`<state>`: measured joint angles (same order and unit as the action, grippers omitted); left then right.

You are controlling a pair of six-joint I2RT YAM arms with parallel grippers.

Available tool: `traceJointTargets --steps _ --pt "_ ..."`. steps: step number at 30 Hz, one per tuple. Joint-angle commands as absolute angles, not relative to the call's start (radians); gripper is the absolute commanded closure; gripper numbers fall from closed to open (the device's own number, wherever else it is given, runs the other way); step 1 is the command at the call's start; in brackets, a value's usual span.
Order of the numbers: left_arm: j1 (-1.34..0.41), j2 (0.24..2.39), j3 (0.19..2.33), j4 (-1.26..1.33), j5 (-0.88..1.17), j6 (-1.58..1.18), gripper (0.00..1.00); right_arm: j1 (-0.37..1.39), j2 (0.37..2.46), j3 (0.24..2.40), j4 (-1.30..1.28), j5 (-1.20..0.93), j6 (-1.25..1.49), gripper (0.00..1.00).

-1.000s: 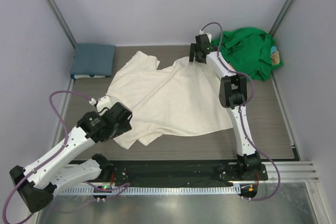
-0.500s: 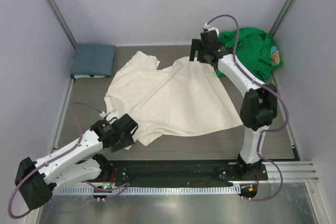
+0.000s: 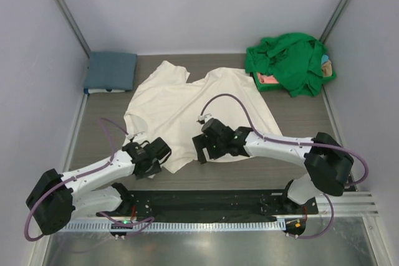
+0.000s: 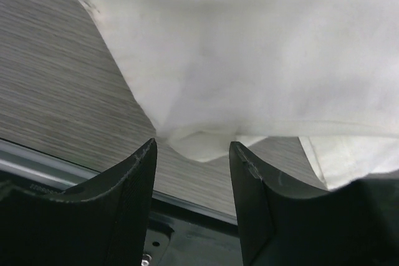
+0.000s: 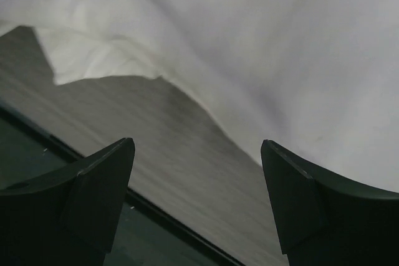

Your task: Fold and stack the t-shirts

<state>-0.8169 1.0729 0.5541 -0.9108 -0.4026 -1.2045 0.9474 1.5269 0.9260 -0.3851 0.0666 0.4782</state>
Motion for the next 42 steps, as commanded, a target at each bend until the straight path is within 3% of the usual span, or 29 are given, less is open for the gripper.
traceJointTargets --steps 1,4,9,11,18,22,25,30,40,42 --pt "-0.81 1.089 0.594 -0.891 -0.549 -1.201 0.48 1.057 1.424 0.917 -0.236 0.072 0.535 0.12" --pt "-0.793 1.091 0.612 -0.885 -0.571 -1.197 0.37 1.138 1.456 0.931 -0.193 0.097 0.534 0.13" --pt "-0.733 1.101 0.562 -0.823 -0.548 -1.186 0.36 1.189 1.609 0.992 -0.127 0.103 0.509 0.16" --pt "-0.683 1.112 0.542 -0.808 -0.516 -1.186 0.51 1.204 1.652 1.04 -0.118 0.087 0.497 0.18" --pt "-0.618 1.089 0.514 -0.761 -0.483 -1.157 0.73 1.238 1.808 1.143 -0.094 0.081 0.476 0.21" --pt "-0.601 1.114 0.52 -0.753 -0.485 -1.154 0.95 1.265 1.879 1.199 -0.129 0.13 0.476 0.24" --pt "-0.578 1.117 0.517 -0.723 -0.463 -1.131 1.0 1.29 1.917 1.235 -0.182 0.219 0.477 0.24" --pt "-0.554 1.089 0.505 -0.704 -0.445 -1.117 1.0 1.313 2.021 1.264 -0.251 0.372 0.489 0.39" --pt "-0.5 1.08 0.506 -0.67 -0.41 -1.075 1.0 1.39 2.044 1.264 -0.389 0.48 0.525 0.97" --pt "-0.494 1.063 0.534 -0.693 -0.422 -1.052 1.0 1.397 1.994 1.247 -0.428 0.488 0.531 0.99"
